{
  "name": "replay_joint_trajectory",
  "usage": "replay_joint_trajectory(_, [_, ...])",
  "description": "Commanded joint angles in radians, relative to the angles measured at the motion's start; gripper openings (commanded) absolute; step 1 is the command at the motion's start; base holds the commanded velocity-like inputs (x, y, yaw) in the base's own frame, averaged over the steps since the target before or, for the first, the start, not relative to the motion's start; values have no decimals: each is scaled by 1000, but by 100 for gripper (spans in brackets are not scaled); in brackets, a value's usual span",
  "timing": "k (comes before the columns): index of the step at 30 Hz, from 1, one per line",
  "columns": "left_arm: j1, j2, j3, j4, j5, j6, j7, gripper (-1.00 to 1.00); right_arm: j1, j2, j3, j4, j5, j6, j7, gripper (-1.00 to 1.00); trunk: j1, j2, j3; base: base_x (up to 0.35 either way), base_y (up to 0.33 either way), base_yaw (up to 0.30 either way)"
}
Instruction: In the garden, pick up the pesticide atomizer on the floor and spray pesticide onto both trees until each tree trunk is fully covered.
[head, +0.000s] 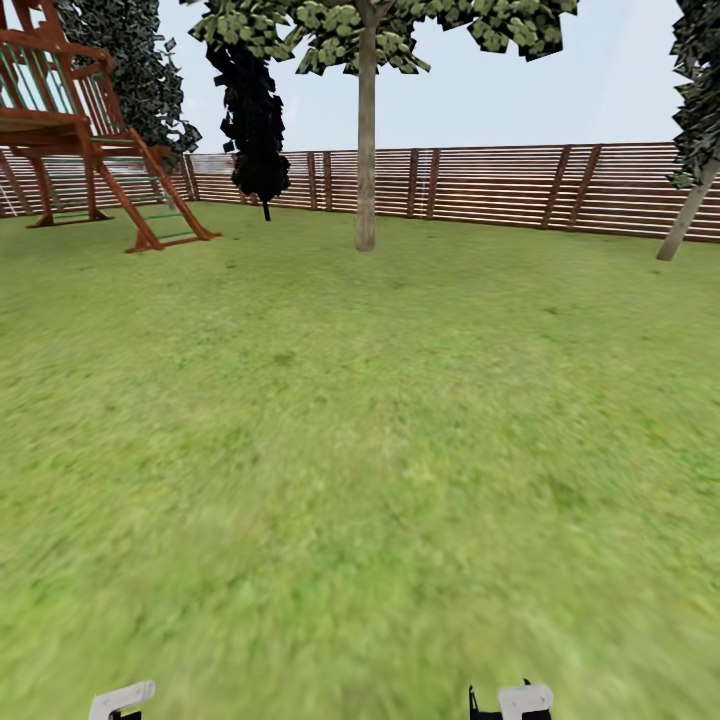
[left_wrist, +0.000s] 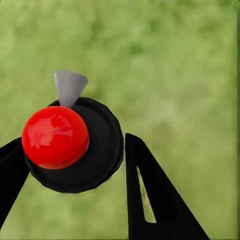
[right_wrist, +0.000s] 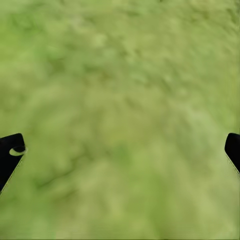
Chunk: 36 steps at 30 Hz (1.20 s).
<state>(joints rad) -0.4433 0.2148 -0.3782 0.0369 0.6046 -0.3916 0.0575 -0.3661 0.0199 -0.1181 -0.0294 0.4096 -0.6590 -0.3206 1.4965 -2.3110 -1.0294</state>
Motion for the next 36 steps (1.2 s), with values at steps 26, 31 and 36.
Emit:
replay_joint_trajectory(26, [1,0,-1,0,1,0,0,-100,0,-1,0,-1,0,0,0,100,0,0,0,340,0,0])
replay_joint_trajectory(31, [1,0,0,0,0,0,0,-100,0,0,1,-1,0,-1,0,100,0,0,0,340,0,0])
replay_joint_trajectory(36, [2,1,0,0,1,0,1,-100,0,0,1,0,0,-1,0,100,0,0,0,340,0,0])
